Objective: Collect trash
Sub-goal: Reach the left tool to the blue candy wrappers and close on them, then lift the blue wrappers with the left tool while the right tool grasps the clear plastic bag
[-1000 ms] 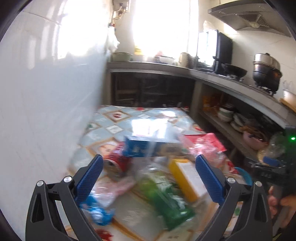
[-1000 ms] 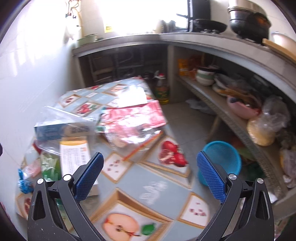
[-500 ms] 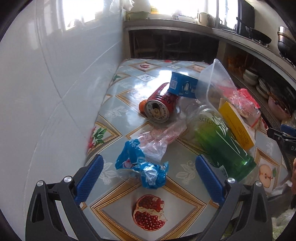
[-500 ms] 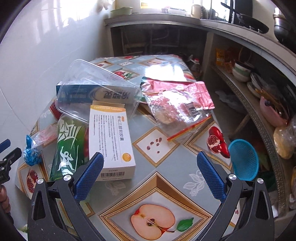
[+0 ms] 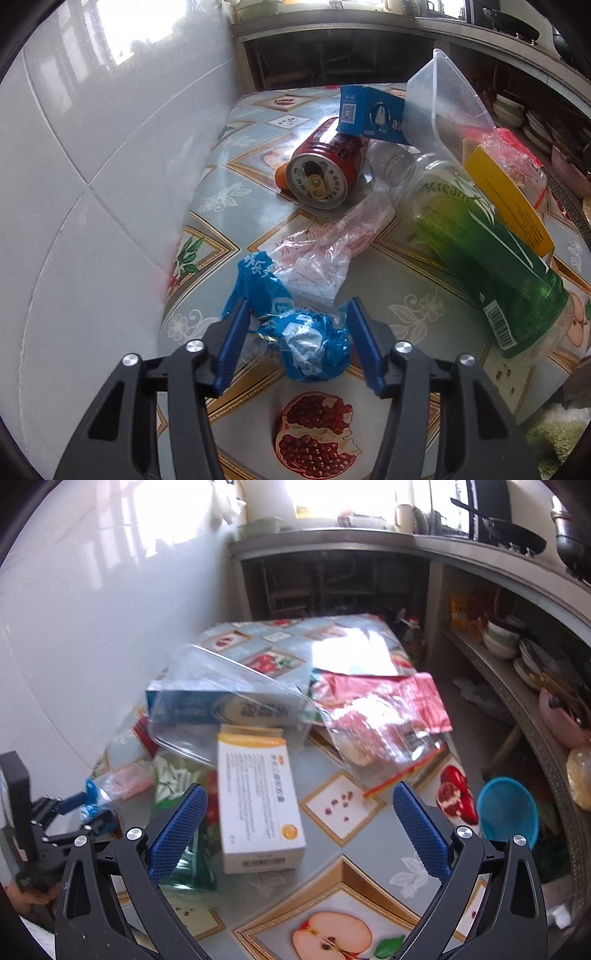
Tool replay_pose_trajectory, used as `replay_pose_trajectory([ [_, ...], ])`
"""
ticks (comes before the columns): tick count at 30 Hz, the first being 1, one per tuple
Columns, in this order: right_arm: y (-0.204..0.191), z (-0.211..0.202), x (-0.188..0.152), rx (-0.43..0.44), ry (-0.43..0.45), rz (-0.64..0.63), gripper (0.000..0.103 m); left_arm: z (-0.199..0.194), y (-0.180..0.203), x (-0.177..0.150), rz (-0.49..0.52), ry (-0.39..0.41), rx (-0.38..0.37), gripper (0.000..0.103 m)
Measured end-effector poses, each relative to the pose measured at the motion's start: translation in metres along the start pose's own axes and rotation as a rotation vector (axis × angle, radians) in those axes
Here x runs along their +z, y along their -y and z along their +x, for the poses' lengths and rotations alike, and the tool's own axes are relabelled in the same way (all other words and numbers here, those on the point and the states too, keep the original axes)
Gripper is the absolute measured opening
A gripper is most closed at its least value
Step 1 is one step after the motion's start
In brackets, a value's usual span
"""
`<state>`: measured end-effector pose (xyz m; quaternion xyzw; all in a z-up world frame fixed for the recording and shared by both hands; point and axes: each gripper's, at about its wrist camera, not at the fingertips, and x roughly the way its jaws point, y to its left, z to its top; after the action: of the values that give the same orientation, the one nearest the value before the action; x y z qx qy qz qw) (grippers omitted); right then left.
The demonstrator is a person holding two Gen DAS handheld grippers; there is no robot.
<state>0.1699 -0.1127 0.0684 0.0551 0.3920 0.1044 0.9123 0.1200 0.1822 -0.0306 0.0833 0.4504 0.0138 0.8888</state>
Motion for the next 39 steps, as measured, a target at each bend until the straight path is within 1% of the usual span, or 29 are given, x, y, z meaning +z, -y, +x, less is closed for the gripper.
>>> replay_pose_trajectory([
  [1, -0.007, 0.000, 0.005, 0.039, 0.009, -0.015, 0.091, 0.000, -0.001, -0.002, -0.008, 0.002, -0.002, 0.046],
  [2, -0.015, 0.000, 0.010, 0.089, 0.013, -0.036, 0.089, -0.001, -0.002, -0.003, -0.019, 0.008, -0.001, 0.040],
  [3, -0.023, 0.002, 0.013, 0.133, 0.011, -0.058, 0.084, -0.002, -0.004, -0.005, -0.034, 0.015, -0.006, 0.034],
  [6, -0.053, 0.016, 0.024, 0.289, -0.049, -0.133, 0.068, -0.009, -0.007, -0.013, -0.064, 0.028, -0.028, 0.028],
  [7, -0.061, 0.021, 0.025, 0.328, -0.069, -0.156, 0.064, -0.012, -0.008, -0.017, -0.064, 0.032, -0.029, 0.027],
  [8, -0.073, 0.028, 0.026, 0.364, -0.092, -0.194, 0.062, -0.015, -0.008, -0.019, -0.063, 0.035, -0.026, 0.025],
  [9, -0.088, 0.036, 0.026, 0.384, -0.116, -0.253, 0.058, -0.018, -0.009, -0.023, -0.065, 0.037, -0.022, 0.024],
  [10, -0.101, 0.040, 0.025, 0.391, -0.132, -0.309, 0.056, -0.021, -0.011, -0.027, -0.070, 0.039, -0.022, 0.024],
  [12, -0.127, 0.049, 0.021, 0.416, -0.154, -0.448, 0.056, -0.023, -0.016, -0.033, -0.088, 0.036, -0.019, 0.023],
  [15, -0.167, 0.064, 0.013, 0.454, -0.219, -0.678, 0.056, -0.026, -0.023, -0.039, -0.115, 0.027, -0.027, 0.022],
  [16, -0.175, 0.069, 0.010, 0.467, -0.238, -0.740, 0.055, -0.028, -0.025, -0.042, -0.117, 0.028, -0.026, 0.022],
  [19, -0.201, 0.087, 0.002, 0.474, -0.296, -0.916, 0.054, -0.032, -0.026, -0.048, -0.121, 0.028, -0.028, 0.022],
  [24, -0.221, 0.127, -0.016, 0.458, -0.410, -1.098, 0.054, -0.038, -0.033, -0.059, -0.145, 0.025, -0.037, 0.022],
  [26, -0.223, 0.132, -0.020, 0.465, -0.439, -1.135, 0.057, -0.041, -0.035, -0.062, -0.156, 0.026, -0.043, 0.022],
  [28, -0.227, 0.137, -0.025, 0.473, -0.456, -1.177, 0.065, -0.042, -0.038, -0.065, -0.165, 0.025, -0.049, 0.022],
  [31, -0.229, 0.138, -0.026, 0.503, -0.461, -1.209, 0.074, -0.043, -0.039, -0.068, -0.170, 0.026, -0.057, 0.022],
  [33, -0.229, 0.136, -0.026, 0.511, -0.451, -1.217, 0.076, -0.043, -0.040, -0.068, -0.169, 0.027, -0.058, 0.022],
  [36, -0.234, 0.146, -0.030, 0.472, -0.431, -1.242, 0.075, -0.044, -0.040, -0.069, -0.170, 0.025, -0.059, 0.022],
  [39, -0.232, 0.155, -0.037, 0.444, -0.440, -1.259, 0.068, -0.044, -0.040, -0.069, -0.168, 0.025, -0.058, 0.022],
])
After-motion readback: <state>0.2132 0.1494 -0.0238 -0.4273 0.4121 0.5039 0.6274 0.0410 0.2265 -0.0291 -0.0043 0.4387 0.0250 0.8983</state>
